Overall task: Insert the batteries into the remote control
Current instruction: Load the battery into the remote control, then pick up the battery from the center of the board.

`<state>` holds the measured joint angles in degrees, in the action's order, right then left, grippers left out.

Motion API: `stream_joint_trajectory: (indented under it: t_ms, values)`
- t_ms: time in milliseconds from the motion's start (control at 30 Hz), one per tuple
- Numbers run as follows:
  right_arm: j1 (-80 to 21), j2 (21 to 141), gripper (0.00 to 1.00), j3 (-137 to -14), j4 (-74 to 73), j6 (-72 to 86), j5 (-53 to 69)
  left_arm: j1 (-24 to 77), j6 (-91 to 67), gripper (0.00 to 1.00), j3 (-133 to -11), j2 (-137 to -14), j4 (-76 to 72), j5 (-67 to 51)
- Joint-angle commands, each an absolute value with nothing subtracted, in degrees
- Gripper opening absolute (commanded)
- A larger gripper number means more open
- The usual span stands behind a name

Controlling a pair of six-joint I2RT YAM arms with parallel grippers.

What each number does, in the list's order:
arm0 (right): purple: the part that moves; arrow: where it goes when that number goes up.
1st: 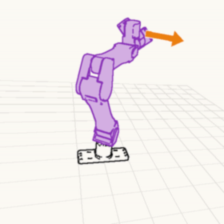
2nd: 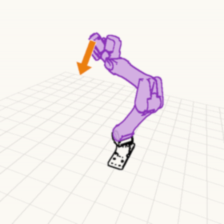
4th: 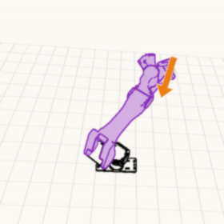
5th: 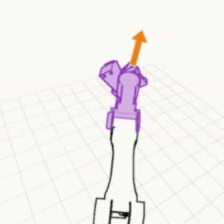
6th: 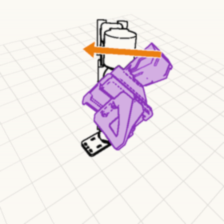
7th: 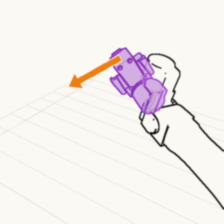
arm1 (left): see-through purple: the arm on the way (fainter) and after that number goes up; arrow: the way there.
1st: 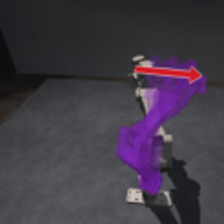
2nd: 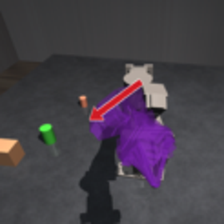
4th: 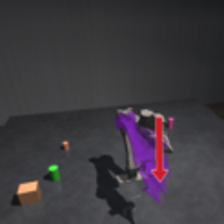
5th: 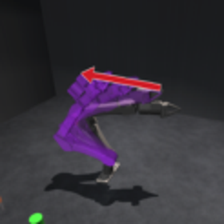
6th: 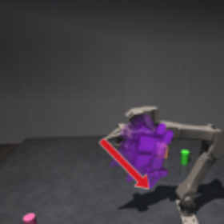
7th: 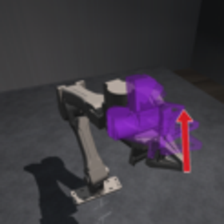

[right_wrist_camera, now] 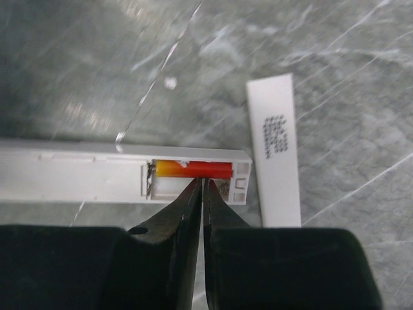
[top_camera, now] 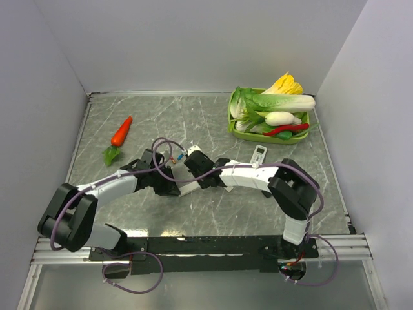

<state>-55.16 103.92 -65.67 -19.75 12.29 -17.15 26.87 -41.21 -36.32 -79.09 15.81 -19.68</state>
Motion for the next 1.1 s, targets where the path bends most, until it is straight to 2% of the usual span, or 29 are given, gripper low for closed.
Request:
stream_joint_trajectory:
  t_ms: [0,133,200,300,333,367,400,433,500,533,567,633,800,1000,1067]
  values:
    - [-55.7,96.3,0.17,-69.6,-24.5,9.8,-10.7,26.8,-41.4,0.27,-36.7,-75.1,15.4,-17.3]
    - [-54.3,92.0,0.27,-72.9,-26.7,8.4,-7.2,25.9,-41.5,0.31,-36.7,-73.2,16.2,-15.6]
    - [-53.3,89.7,0.34,-73.8,-27.4,7.9,-6.2,25.1,-41.6,0.32,-36.6,-71.6,16.4,-14.4]
    - [-50.3,86.7,0.48,-73.2,-27.4,9.3,-3.3,24.0,-41.8,0.41,-36.4,-68.7,17.3,-12.2]
    - [-49.3,86.1,0.53,-72.6,-26.8,9.9,-2.5,23.7,-41.9,0.46,-36.4,-67.8,17.7,-11.5]
    - [-48.5,85.3,0.63,-71.4,-26.3,10.5,-1.5,23.6,-41.9,0.49,-36.3,-66.8,18.3,-10.6]
    - [-46.9,84.1,0.69,-70.6,-25.8,11.4,-0.8,23.1,-41.8,0.52,-36.3,-65.0,18.6,-9.6]
    - [-46.2,83.5,0.74,-69.8,-25.4,11.8,-0.6,22.9,-41.6,0.60,-36.2,-64.1,19.0,-7.8]
    - [-44.2,81.5,0.89,-67.5,-24.2,13.3,-0.7,22.2,-41.1,0.66,-36.6,-62.1,20.2,-6.1]
    - [-43.3,80.6,0.95,-66.6,-23.6,14.0,-0.4,21.9,-40.7,0.74,-36.9,-61.7,20.4,-4.6]
    - [-42.5,79.8,1.00,-64.6,-22.2,14.8,-0.3,21.7,-40.3,0.77,-37.6,-61.9,20.6,-3.9]
    - [-39.8,77.1,1.00,-62.2,-20.1,17.8,2.1,20.9,-38.9,0.84,-38.8,-63.2,20.8,-2.7]
    - [-35.7,72.9,1.00,-55.9,-16.5,21.4,7.0,19.4,-36.3,0.83,-46.8,-73.5,19.6,-2.7]
    - [-35.2,68.0,1.00,-51.2,-16.3,20.2,5.2,19.0,-34.8,0.65,-55.5,-86.1,19.3,-1.1]
    - [-35.1,66.9,1.00,-49.8,-16.7,20.1,4.2,19.0,-34.5,0.56,-58.3,-90.7,19.4,-0.6]
